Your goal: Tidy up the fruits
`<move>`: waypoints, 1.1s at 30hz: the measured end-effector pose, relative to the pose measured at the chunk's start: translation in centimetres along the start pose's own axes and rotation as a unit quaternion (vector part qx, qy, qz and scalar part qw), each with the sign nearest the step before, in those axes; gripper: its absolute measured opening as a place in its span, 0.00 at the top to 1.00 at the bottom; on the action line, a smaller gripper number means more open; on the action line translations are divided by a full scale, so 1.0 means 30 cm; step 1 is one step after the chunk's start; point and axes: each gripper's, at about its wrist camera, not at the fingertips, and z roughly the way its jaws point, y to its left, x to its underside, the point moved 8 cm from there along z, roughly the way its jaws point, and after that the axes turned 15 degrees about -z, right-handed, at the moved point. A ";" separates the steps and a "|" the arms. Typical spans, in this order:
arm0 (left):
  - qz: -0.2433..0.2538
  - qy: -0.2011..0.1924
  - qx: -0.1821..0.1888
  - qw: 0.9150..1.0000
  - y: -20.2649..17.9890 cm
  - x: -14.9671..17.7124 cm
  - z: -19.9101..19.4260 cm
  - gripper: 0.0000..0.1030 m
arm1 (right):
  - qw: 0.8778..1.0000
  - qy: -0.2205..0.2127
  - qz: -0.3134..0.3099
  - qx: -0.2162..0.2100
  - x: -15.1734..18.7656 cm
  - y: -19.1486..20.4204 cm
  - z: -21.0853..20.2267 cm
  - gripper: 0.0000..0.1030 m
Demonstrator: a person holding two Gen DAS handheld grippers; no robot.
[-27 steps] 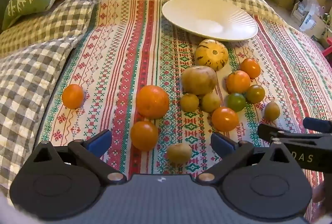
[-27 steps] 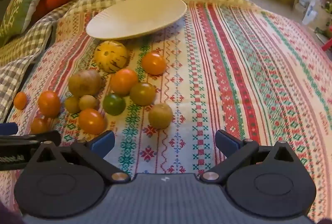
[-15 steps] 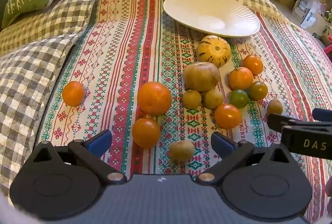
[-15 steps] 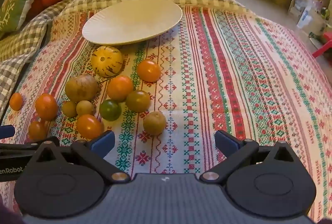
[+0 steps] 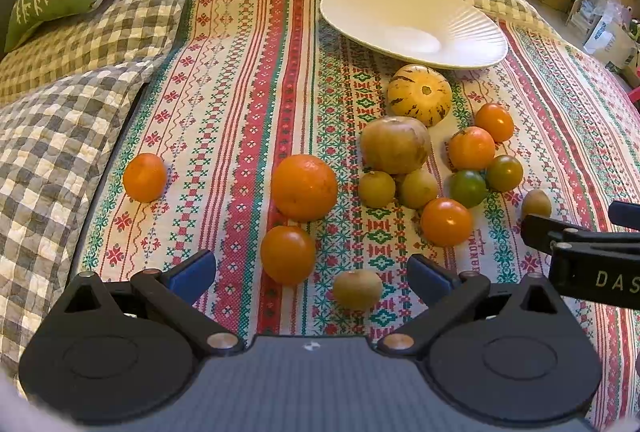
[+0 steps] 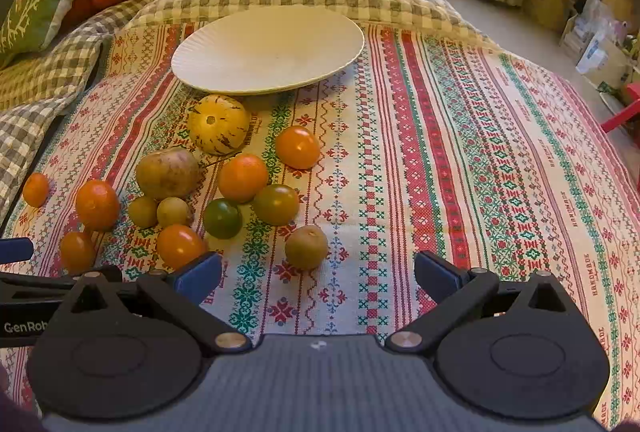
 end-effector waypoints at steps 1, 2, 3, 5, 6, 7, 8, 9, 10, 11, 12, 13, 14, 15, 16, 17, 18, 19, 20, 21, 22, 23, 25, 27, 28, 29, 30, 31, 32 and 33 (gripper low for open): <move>0.000 0.000 0.000 1.000 0.000 0.000 0.001 0.12 | 1.000 0.001 0.000 0.000 -0.001 0.000 -0.002 0.00; 0.000 0.000 0.000 1.000 0.000 0.001 0.000 0.12 | 1.000 0.000 0.000 -0.001 0.000 0.000 -0.002 0.00; 0.000 0.000 0.000 1.000 0.000 0.001 0.001 0.12 | 1.000 0.001 0.001 -0.001 -0.002 0.000 -0.003 0.00; 0.001 0.002 0.000 1.000 -0.001 0.002 0.004 0.12 | 1.000 0.000 0.002 -0.002 -0.001 0.001 -0.005 0.00; 0.001 0.002 0.000 1.000 -0.001 0.002 0.004 0.12 | 1.000 0.001 0.002 -0.003 -0.003 0.002 -0.005 0.00; 0.001 0.002 0.000 1.000 0.000 0.002 0.005 0.12 | 1.000 0.001 0.002 -0.003 -0.004 0.003 -0.005 0.00; 0.001 0.003 0.000 1.000 0.001 0.002 0.005 0.12 | 1.000 0.000 0.002 -0.004 -0.001 0.004 -0.005 0.00; 0.001 0.002 0.000 1.000 0.000 0.003 0.004 0.12 | 1.000 0.001 0.002 -0.004 -0.005 0.005 -0.005 0.00; 0.001 0.002 0.000 1.000 0.000 0.003 0.004 0.12 | 1.000 0.001 0.002 -0.004 -0.003 0.006 -0.006 0.00; 0.001 0.003 -0.001 1.000 0.000 0.003 0.005 0.12 | 1.000 0.002 0.002 -0.005 -0.005 0.006 -0.005 0.00; 0.001 0.003 -0.001 1.000 0.001 0.003 0.005 0.12 | 1.000 0.002 0.002 -0.006 -0.004 0.007 -0.006 0.00; 0.001 0.003 -0.001 1.000 0.002 0.003 0.005 0.12 | 1.000 0.003 0.002 -0.006 -0.007 0.007 -0.006 0.00; 0.001 0.004 -0.001 1.000 0.002 0.003 0.005 0.12 | 1.000 0.002 0.002 -0.006 -0.006 0.007 -0.007 0.00; 0.001 0.004 -0.001 1.000 0.002 0.002 0.005 0.12 | 1.000 0.001 0.002 -0.006 -0.009 0.006 -0.008 0.00; 0.001 0.004 0.000 1.000 0.002 0.002 0.005 0.12 | 1.000 0.001 0.002 -0.006 -0.010 0.006 -0.009 0.00; 0.001 0.004 0.000 1.000 0.003 0.001 0.005 0.12 | 1.000 0.001 0.002 -0.006 -0.009 0.005 -0.010 0.00; 0.001 0.004 0.000 1.000 0.002 0.001 0.006 0.12 | 1.000 0.001 0.003 -0.005 -0.008 0.005 -0.010 0.00; 0.001 0.004 0.000 1.000 0.003 0.001 0.006 0.12 | 1.000 0.001 0.003 -0.005 -0.008 0.004 -0.008 0.00; 0.001 0.004 0.000 1.000 0.002 0.002 0.006 0.12 | 1.000 0.000 0.003 -0.005 -0.009 0.003 -0.007 0.00; 0.001 0.005 0.000 1.000 0.002 0.001 0.006 0.12 | 1.000 0.000 0.003 -0.005 -0.009 0.004 -0.007 0.00; 0.000 0.005 0.000 1.000 0.002 0.001 0.006 0.12 | 1.000 0.000 0.003 -0.005 -0.007 0.004 -0.007 0.00; 0.000 0.005 0.000 1.000 0.002 0.001 0.006 0.12 | 1.000 0.000 0.003 -0.005 -0.009 0.003 -0.007 0.00; 0.001 0.005 0.000 1.000 0.002 0.001 0.006 0.12 | 1.000 0.001 0.003 -0.005 -0.011 0.004 -0.005 0.00; 0.000 0.005 0.000 1.000 0.003 0.001 0.006 0.12 | 1.000 0.001 0.002 -0.005 -0.010 0.005 -0.005 0.00; 0.000 0.006 0.000 1.000 0.003 0.001 0.006 0.12 | 1.000 0.001 0.002 -0.006 -0.010 0.005 -0.005 0.00; 0.000 0.006 0.000 1.000 0.003 0.002 0.007 0.12 | 1.000 0.002 0.002 -0.006 -0.011 0.005 -0.004 0.00; 0.000 0.006 0.001 1.000 0.003 0.002 0.007 0.12 | 1.000 0.002 0.001 -0.006 -0.011 0.006 -0.003 0.00; 0.000 0.006 0.001 1.000 0.003 0.002 0.007 0.12 | 1.000 0.002 0.001 -0.006 -0.010 0.007 -0.003 0.00; 0.000 0.006 0.001 1.000 0.003 0.002 0.007 0.12 | 1.000 0.002 0.001 -0.006 -0.009 0.007 -0.003 0.00; 0.000 0.006 0.001 1.000 0.003 0.002 0.007 0.12 | 1.000 0.002 0.001 -0.006 -0.009 0.007 -0.003 0.00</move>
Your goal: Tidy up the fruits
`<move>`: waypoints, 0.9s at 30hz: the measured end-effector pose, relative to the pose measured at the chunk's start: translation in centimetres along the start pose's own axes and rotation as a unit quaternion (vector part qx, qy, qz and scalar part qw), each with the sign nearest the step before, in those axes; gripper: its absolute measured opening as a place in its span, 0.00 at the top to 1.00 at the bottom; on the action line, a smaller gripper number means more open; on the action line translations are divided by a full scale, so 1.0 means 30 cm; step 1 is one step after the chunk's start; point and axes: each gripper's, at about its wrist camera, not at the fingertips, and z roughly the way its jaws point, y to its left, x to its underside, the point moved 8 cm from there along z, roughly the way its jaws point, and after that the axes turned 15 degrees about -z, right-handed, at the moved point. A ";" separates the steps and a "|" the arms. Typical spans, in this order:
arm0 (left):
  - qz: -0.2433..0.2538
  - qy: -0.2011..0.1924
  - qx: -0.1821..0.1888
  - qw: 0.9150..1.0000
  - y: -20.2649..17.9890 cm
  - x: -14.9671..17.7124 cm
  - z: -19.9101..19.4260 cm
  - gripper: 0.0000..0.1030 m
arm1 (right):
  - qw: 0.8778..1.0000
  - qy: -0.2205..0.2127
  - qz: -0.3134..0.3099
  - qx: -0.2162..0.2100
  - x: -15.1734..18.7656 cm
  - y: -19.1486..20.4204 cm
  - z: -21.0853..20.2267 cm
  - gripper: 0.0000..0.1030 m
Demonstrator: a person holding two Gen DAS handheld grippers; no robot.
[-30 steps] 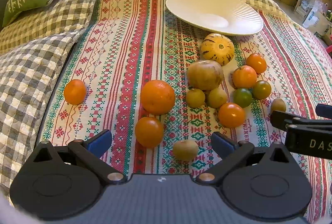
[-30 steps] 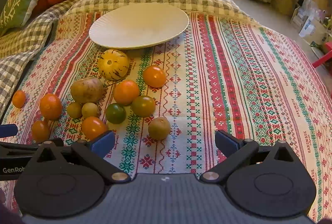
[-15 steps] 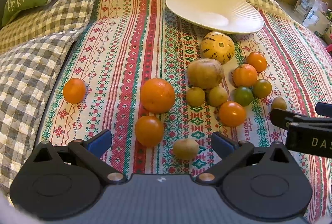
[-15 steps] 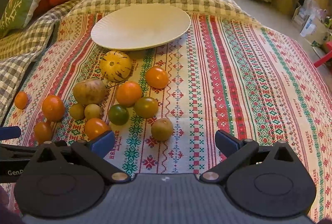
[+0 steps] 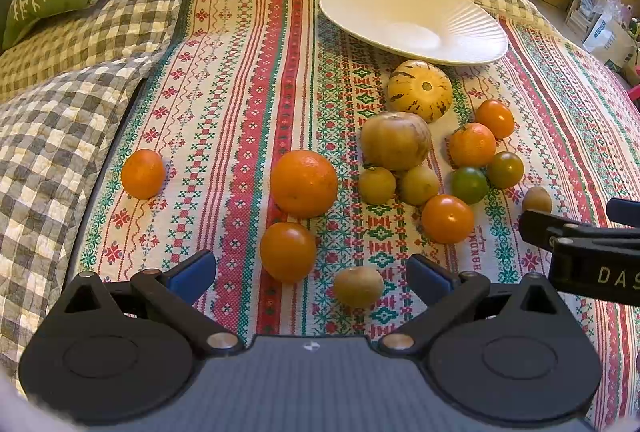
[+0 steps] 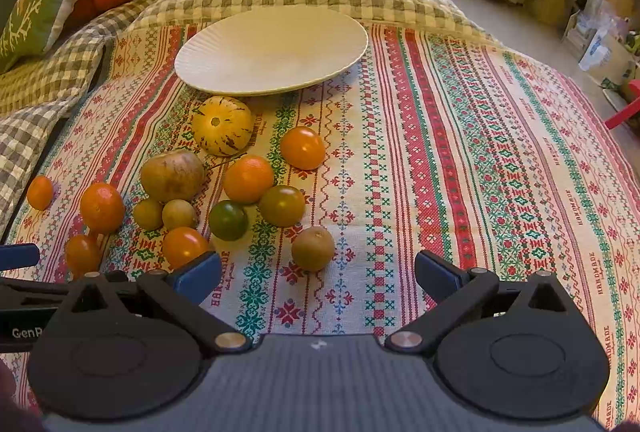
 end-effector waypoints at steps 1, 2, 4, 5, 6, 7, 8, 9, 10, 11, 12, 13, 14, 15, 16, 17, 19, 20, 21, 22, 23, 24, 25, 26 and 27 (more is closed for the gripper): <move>0.000 0.000 0.000 1.000 0.000 -0.001 0.000 0.12 | 1.000 0.000 0.001 0.001 -0.001 0.000 0.000 0.00; 0.000 0.000 0.000 1.000 0.000 0.000 0.000 0.12 | 1.000 -0.001 0.001 0.001 0.000 0.000 0.000 0.00; 0.000 0.000 0.000 1.000 0.000 0.000 0.000 0.12 | 1.000 -0.001 0.001 0.000 0.002 0.001 0.000 0.00; 0.000 0.000 0.000 1.000 0.000 0.000 0.000 0.12 | 1.000 -0.001 0.001 0.000 0.002 0.001 0.000 0.00; 0.000 0.000 0.000 1.000 0.000 0.000 0.000 0.12 | 1.000 -0.001 0.001 0.000 0.001 0.000 0.000 0.00; 0.000 0.001 0.000 1.000 -0.001 0.001 0.000 0.12 | 1.000 -0.001 0.001 0.001 0.002 0.001 0.000 0.00; 0.000 0.001 0.001 1.000 -0.001 0.001 0.000 0.12 | 1.000 0.000 0.001 0.002 0.002 0.000 0.000 0.00; 0.001 0.003 0.003 1.000 -0.003 0.000 0.000 0.12 | 1.000 0.000 0.000 0.002 0.000 -0.001 0.000 0.00; 0.001 0.003 0.005 1.000 -0.004 -0.002 -0.001 0.12 | 1.000 0.001 -0.002 0.002 -0.002 -0.002 -0.001 0.00; 0.000 0.003 0.006 1.000 -0.004 -0.004 -0.002 0.12 | 1.000 0.000 -0.004 0.002 -0.004 -0.002 -0.001 0.00; 0.001 0.003 0.007 1.000 -0.005 -0.006 -0.003 0.12 | 1.000 0.000 -0.005 0.002 -0.007 -0.005 -0.001 0.00; 0.002 0.005 0.009 1.000 -0.005 -0.008 -0.004 0.12 | 1.000 0.000 -0.007 0.001 -0.008 -0.006 -0.001 0.00; 0.003 0.006 0.010 1.000 -0.005 -0.009 -0.004 0.12 | 1.000 -0.001 -0.006 0.001 -0.010 -0.009 -0.002 0.00; 0.004 0.008 0.013 1.000 -0.005 -0.010 -0.003 0.12 | 1.000 -0.002 -0.005 0.001 -0.011 -0.011 -0.002 0.00; 0.006 0.011 0.015 1.000 -0.004 -0.010 -0.002 0.12 | 1.000 -0.002 -0.004 -0.001 -0.013 -0.013 -0.002 0.00; 0.010 0.013 0.014 1.000 -0.004 -0.010 -0.001 0.12 | 1.000 -0.003 -0.004 -0.003 -0.013 -0.014 -0.002 0.00; 0.014 0.015 0.016 1.000 -0.001 -0.011 0.002 0.12 | 1.000 -0.005 -0.005 -0.006 -0.016 -0.018 -0.002 0.00; 0.015 0.017 0.017 1.000 0.001 -0.011 0.003 0.12 | 1.000 -0.006 -0.005 -0.008 -0.016 -0.020 -0.003 0.00; 0.015 0.019 0.019 1.000 0.002 -0.011 0.004 0.12 | 1.000 -0.007 -0.005 -0.010 -0.019 -0.020 -0.002 0.00; 0.016 0.022 0.022 0.999 0.002 -0.010 0.005 0.12 | 1.000 -0.008 -0.005 -0.012 -0.020 -0.024 -0.003 0.00; 0.016 0.023 0.022 0.999 0.004 -0.012 0.007 0.12 | 1.000 -0.008 -0.005 -0.013 -0.021 -0.026 -0.003 0.00; 0.015 0.023 0.022 0.999 0.004 -0.012 0.007 0.12 | 1.000 -0.008 -0.005 -0.015 -0.023 -0.026 -0.002 0.00; 0.016 0.023 0.022 0.999 0.004 -0.012 0.007 0.12 | 1.000 -0.008 -0.006 -0.017 -0.025 -0.026 -0.002 0.00; 0.018 0.023 0.023 0.999 0.004 -0.012 0.007 0.12 | 1.000 -0.008 -0.009 -0.018 -0.026 -0.027 -0.001 0.00; 0.020 0.023 0.025 0.999 0.004 -0.012 0.006 0.12 | 1.000 -0.008 -0.011 -0.019 -0.027 -0.028 -0.001 0.00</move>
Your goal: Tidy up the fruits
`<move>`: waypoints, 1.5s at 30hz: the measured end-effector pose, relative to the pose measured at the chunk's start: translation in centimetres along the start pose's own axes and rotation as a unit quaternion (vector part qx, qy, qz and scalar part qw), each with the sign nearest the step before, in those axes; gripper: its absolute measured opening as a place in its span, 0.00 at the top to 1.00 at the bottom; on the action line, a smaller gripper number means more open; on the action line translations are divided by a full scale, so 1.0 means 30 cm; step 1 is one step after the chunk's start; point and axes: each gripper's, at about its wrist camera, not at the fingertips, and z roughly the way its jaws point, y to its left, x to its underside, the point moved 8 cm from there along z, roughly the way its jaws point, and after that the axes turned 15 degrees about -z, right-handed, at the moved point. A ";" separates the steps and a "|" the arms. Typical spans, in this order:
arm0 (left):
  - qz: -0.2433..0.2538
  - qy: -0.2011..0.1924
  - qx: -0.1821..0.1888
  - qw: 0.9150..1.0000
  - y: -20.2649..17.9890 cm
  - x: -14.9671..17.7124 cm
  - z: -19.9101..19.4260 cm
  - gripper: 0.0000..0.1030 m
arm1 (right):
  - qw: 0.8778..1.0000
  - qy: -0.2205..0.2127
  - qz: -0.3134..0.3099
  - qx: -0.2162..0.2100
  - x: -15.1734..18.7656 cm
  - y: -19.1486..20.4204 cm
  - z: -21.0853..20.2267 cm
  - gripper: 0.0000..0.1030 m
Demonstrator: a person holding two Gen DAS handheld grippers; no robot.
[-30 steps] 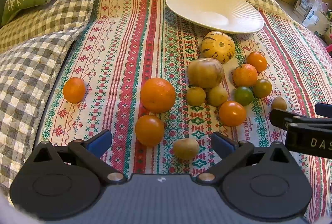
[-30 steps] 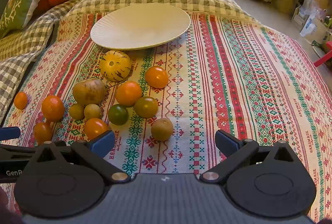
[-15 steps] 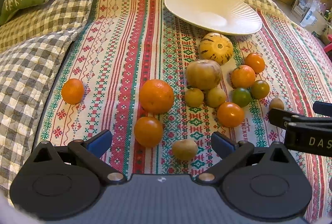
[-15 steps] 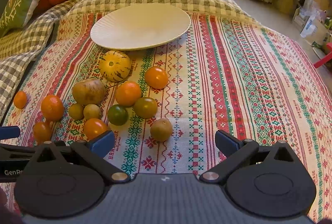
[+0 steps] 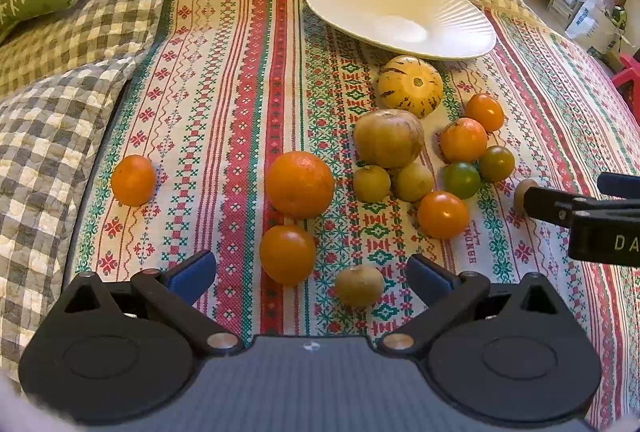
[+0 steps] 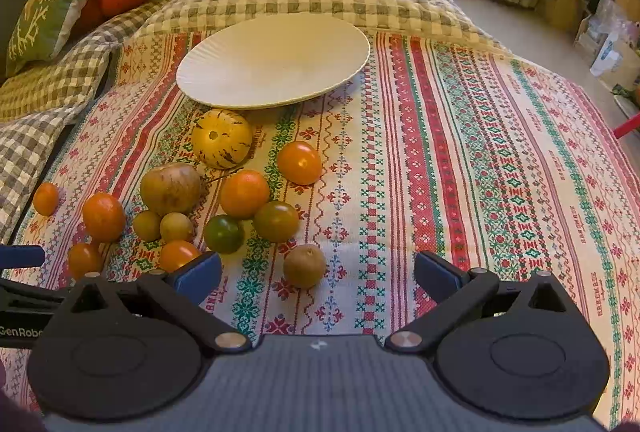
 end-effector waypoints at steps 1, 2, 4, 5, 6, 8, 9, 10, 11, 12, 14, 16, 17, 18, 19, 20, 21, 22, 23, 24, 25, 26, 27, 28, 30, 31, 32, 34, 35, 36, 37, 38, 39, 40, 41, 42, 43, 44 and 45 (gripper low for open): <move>0.002 0.001 0.002 1.000 -0.001 0.000 0.000 0.12 | 1.000 0.000 -0.003 -0.001 -0.001 0.000 0.001 0.00; 0.003 0.001 0.006 1.000 -0.001 0.000 -0.001 0.12 | 1.000 0.000 -0.007 -0.004 -0.003 0.001 0.002 0.00; 0.004 0.003 0.015 1.000 -0.001 0.000 -0.004 0.12 | 1.000 -0.001 -0.014 -0.011 -0.007 0.001 0.004 0.00; 0.002 0.004 0.021 1.000 -0.002 -0.001 -0.006 0.12 | 1.000 -0.001 -0.018 -0.017 -0.009 0.003 0.006 0.00; 0.001 0.005 0.028 1.000 -0.002 -0.001 -0.007 0.12 | 0.999 -0.001 -0.022 -0.025 -0.010 0.005 0.008 0.00; -0.002 0.010 0.045 0.999 -0.004 0.000 -0.010 0.13 | 0.999 -0.002 -0.033 -0.037 -0.014 0.010 0.012 0.00; -0.003 0.012 0.056 0.998 -0.005 0.002 -0.012 0.13 | 0.998 -0.003 -0.039 -0.043 -0.016 0.014 0.013 0.00; -0.002 0.014 0.064 0.998 -0.008 0.004 -0.013 0.13 | 0.998 -0.003 -0.045 -0.048 -0.017 0.017 0.015 0.00; -0.002 0.016 0.071 0.997 -0.010 0.007 -0.014 0.13 | 0.998 -0.004 -0.049 -0.051 -0.017 0.018 0.017 0.00; 0.000 0.020 0.078 0.997 -0.013 0.010 -0.013 0.13 | 0.997 -0.004 -0.050 -0.055 -0.017 0.017 0.019 0.00; 0.005 0.026 0.091 0.995 -0.019 0.021 -0.014 0.13 | 0.997 0.003 -0.048 -0.065 -0.011 0.014 0.029 0.00; 0.011 0.032 0.101 0.994 -0.022 0.032 -0.015 0.15 | 0.996 0.010 -0.046 -0.076 -0.003 0.012 0.040 0.00; 0.016 0.035 0.106 0.994 -0.025 0.038 -0.015 0.17 | 0.996 0.012 -0.046 -0.078 0.000 0.011 0.043 0.00; 0.018 0.038 0.110 0.993 -0.028 0.043 -0.014 0.19 | 0.996 0.015 -0.048 -0.079 0.003 0.010 0.048 0.00; 0.020 0.042 0.116 0.992 -0.031 0.049 -0.014 0.20 | 0.995 0.018 -0.050 -0.079 0.006 0.010 0.054 0.00; 0.020 0.047 0.123 0.991 -0.035 0.056 -0.014 0.23 | 0.995 0.020 -0.053 -0.081 0.010 0.012 0.059 0.00; 0.021 0.049 0.127 0.990 -0.038 0.060 -0.014 0.25 | 0.995 0.023 -0.056 -0.084 0.015 0.014 0.063 0.00; 0.023 0.050 0.129 0.990 -0.040 0.064 -0.015 0.26 | 0.994 0.025 -0.060 -0.088 0.020 0.016 0.068 0.00; 0.026 0.050 0.130 0.990 -0.042 0.069 -0.015 0.29 | 0.993 0.028 -0.065 -0.090 0.025 0.019 0.073 0.00; 0.028 0.049 0.129 0.990 -0.044 0.072 -0.016 0.30 | 0.993 0.030 -0.067 -0.090 0.032 0.019 0.075 0.00; 0.030 0.049 0.130 0.990 -0.045 0.074 -0.014 0.32 | 0.993 0.031 -0.068 -0.089 0.036 0.016 0.078 0.00; 0.033 0.051 0.131 0.989 -0.047 0.078 -0.012 0.34 | 0.993 0.033 -0.069 -0.093 0.040 0.015 0.079 0.00; 0.034 0.052 0.131 0.989 -0.049 0.079 -0.009 0.37 | 0.992 0.033 -0.069 -0.095 0.040 0.012 0.081 0.00; 0.035 0.053 0.130 0.989 -0.050 0.081 -0.007 0.38 | 0.992 0.031 -0.071 -0.098 0.041 0.012 0.081 0.00; 0.036 0.056 0.134 0.989 -0.053 0.088 -0.005 0.43 | 0.991 0.028 -0.078 -0.104 0.043 0.013 0.080 0.01; 0.037 0.058 0.138 0.988 -0.056 0.090 -0.006 0.45 | 0.991 0.028 -0.080 -0.104 0.041 0.014 0.082 0.02; 0.038 0.059 0.141 0.988 -0.060 0.091 -0.004 0.49 | 0.991 0.028 -0.083 -0.105 0.043 0.014 0.084 0.03; 0.038 0.060 0.145 0.987 -0.064 0.095 -0.001 0.52 | 0.991 0.026 -0.085 -0.102 0.041 0.014 0.092 0.09; 0.039 0.059 0.145 0.987 -0.065 0.095 0.002 0.54 | 0.991 0.025 -0.084 -0.100 0.040 0.012 0.096 0.11; 0.038 0.059 0.145 0.987 -0.064 0.095 0.004 0.57 | 0.991 0.023 -0.084 -0.099 0.038 0.012 0.100 0.14; 0.037 0.058 0.145 0.987 -0.065 0.094 0.004 0.58 | 0.991 0.021 -0.085 -0.098 0.036 0.012 0.102 0.15; 0.035 0.058 0.145 0.987 -0.063 0.094 0.006 0.60 | 0.991 0.019 -0.087 -0.096 0.036 0.015 0.104 0.16; 0.034 0.057 0.144 0.987 -0.061 0.093 0.009 0.62 | 0.991 0.018 -0.090 -0.095 0.034 0.017 0.106 0.17; 0.033 0.057 0.143 0.988 -0.060 0.092 0.011 0.63 | 0.991 0.017 -0.095 -0.093 0.034 0.021 0.105 0.18; 0.033 0.056 0.141 0.988 -0.060 0.092 0.014 0.65 | 0.991 0.017 -0.098 -0.092 0.035 0.023 0.106 0.19; 0.032 0.053 0.139 0.988 -0.059 0.091 0.016 0.67 | 0.991 0.017 -0.100 -0.089 0.034 0.024 0.108 0.21; 0.032 0.052 0.138 0.989 -0.058 0.090 0.016 0.68 | 0.991 0.017 -0.101 -0.085 0.033 0.024 0.107 0.23; 0.030 0.049 0.138 0.989 -0.057 0.088 0.015 0.71 | 0.991 0.015 -0.101 -0.083 0.031 0.023 0.107 0.24; 0.028 0.047 0.138 0.989 -0.056 0.085 0.015 0.73 | 0.992 0.013 -0.100 -0.082 0.028 0.023 0.106 0.28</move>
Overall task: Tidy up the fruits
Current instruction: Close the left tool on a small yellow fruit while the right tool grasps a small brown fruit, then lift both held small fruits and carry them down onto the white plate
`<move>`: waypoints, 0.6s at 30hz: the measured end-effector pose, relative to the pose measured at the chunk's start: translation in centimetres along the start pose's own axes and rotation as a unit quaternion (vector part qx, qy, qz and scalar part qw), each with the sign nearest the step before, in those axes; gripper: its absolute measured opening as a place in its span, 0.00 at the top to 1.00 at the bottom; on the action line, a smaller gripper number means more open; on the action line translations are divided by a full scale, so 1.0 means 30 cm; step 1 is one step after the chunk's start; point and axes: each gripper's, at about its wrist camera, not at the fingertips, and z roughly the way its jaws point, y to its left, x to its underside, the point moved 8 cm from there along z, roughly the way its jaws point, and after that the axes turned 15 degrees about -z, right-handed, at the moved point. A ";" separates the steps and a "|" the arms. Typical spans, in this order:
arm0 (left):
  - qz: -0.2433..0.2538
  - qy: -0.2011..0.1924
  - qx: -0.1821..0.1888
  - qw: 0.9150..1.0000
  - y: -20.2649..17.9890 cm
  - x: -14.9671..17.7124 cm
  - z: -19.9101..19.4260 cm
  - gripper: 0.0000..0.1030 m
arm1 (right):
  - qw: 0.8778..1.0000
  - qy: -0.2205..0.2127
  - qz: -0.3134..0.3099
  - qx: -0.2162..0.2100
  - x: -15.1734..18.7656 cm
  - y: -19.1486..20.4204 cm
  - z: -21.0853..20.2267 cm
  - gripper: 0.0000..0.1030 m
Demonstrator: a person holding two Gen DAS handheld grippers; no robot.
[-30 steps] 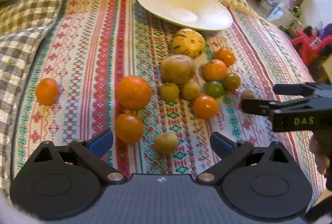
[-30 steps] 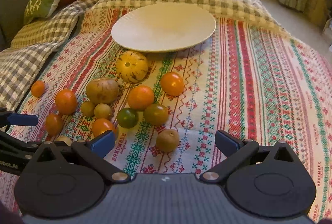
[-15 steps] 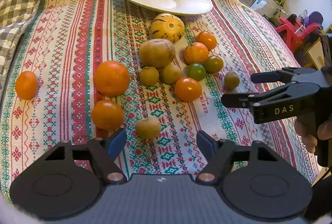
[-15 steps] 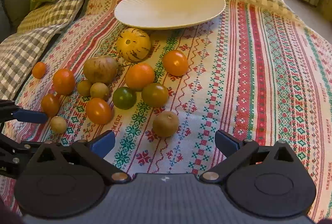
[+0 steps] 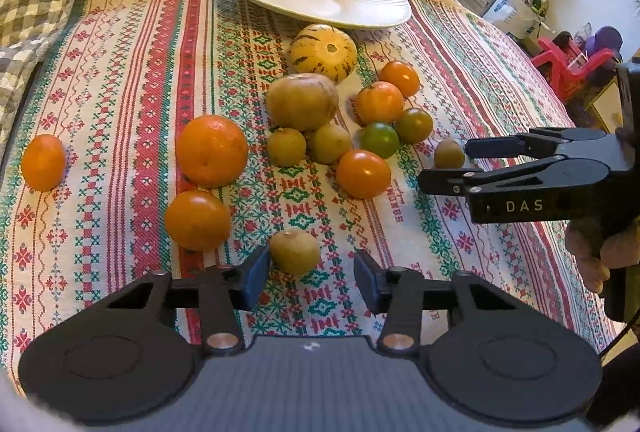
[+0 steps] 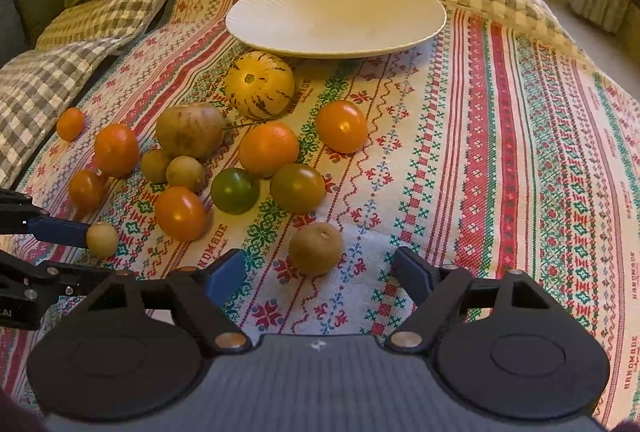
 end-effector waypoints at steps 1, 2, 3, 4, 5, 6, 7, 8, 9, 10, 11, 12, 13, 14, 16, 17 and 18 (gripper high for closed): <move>-0.002 -0.002 -0.001 1.000 0.002 -0.003 0.000 0.74 | 1.000 -0.002 0.003 0.000 -0.002 -0.004 -0.002 0.31; -0.003 -0.003 -0.002 1.000 0.004 -0.004 0.001 0.76 | 1.000 -0.005 0.008 -0.001 -0.004 -0.007 -0.005 0.33; -0.003 -0.004 -0.004 1.000 0.007 -0.006 0.002 0.78 | 1.000 -0.007 0.011 -0.003 -0.005 -0.010 -0.006 0.38; -0.003 -0.005 -0.005 1.000 0.010 -0.008 0.002 0.79 | 1.000 -0.009 0.014 -0.005 -0.008 -0.013 -0.007 0.43; -0.003 -0.006 -0.007 1.000 0.012 -0.009 0.002 0.82 | 1.000 -0.009 0.016 -0.005 -0.008 -0.016 -0.008 0.45; -0.002 -0.008 -0.009 1.000 0.013 -0.011 0.001 0.85 | 1.000 -0.009 0.018 -0.003 -0.009 -0.016 -0.008 0.49; -0.001 -0.009 -0.012 1.000 0.016 -0.012 0.001 0.87 | 1.000 -0.009 0.018 -0.001 -0.009 -0.019 -0.008 0.53; -0.001 -0.011 -0.014 1.000 0.017 -0.012 0.001 0.91 | 1.000 -0.009 0.019 0.001 -0.009 -0.021 -0.007 0.55; -0.001 -0.012 -0.015 1.000 0.018 -0.013 0.002 0.91 | 1.000 -0.010 0.020 0.003 -0.009 -0.022 -0.007 0.59; -0.002 -0.012 -0.015 1.000 0.018 -0.014 0.003 0.91 | 1.000 -0.011 0.021 0.003 -0.008 -0.022 -0.008 0.62; -0.002 -0.012 -0.015 1.000 0.019 -0.015 0.002 0.91 | 1.000 -0.012 0.023 0.003 -0.009 -0.022 -0.010 0.64; -0.002 -0.012 -0.015 1.000 0.019 -0.015 0.002 0.91 | 1.000 -0.013 0.023 0.002 -0.009 -0.021 -0.012 0.67; -0.002 -0.013 -0.016 1.000 0.020 -0.016 0.003 0.92 | 1.000 -0.014 0.022 -0.001 -0.010 -0.018 -0.014 0.71; -0.002 -0.013 -0.017 1.000 0.019 -0.017 0.004 0.92 | 1.000 -0.014 0.020 -0.004 -0.010 -0.015 -0.016 0.73; -0.002 -0.014 -0.018 1.000 0.019 -0.017 0.003 0.92 | 1.000 -0.013 0.017 -0.005 -0.014 -0.011 -0.017 0.76; -0.003 -0.015 -0.018 1.000 0.021 -0.019 0.002 0.92 | 1.000 -0.012 0.014 -0.003 -0.015 -0.008 -0.019 0.76; -0.004 -0.015 -0.018 1.000 0.020 -0.019 0.001 0.92 | 1.000 -0.012 0.012 -0.002 -0.018 -0.005 -0.018 0.76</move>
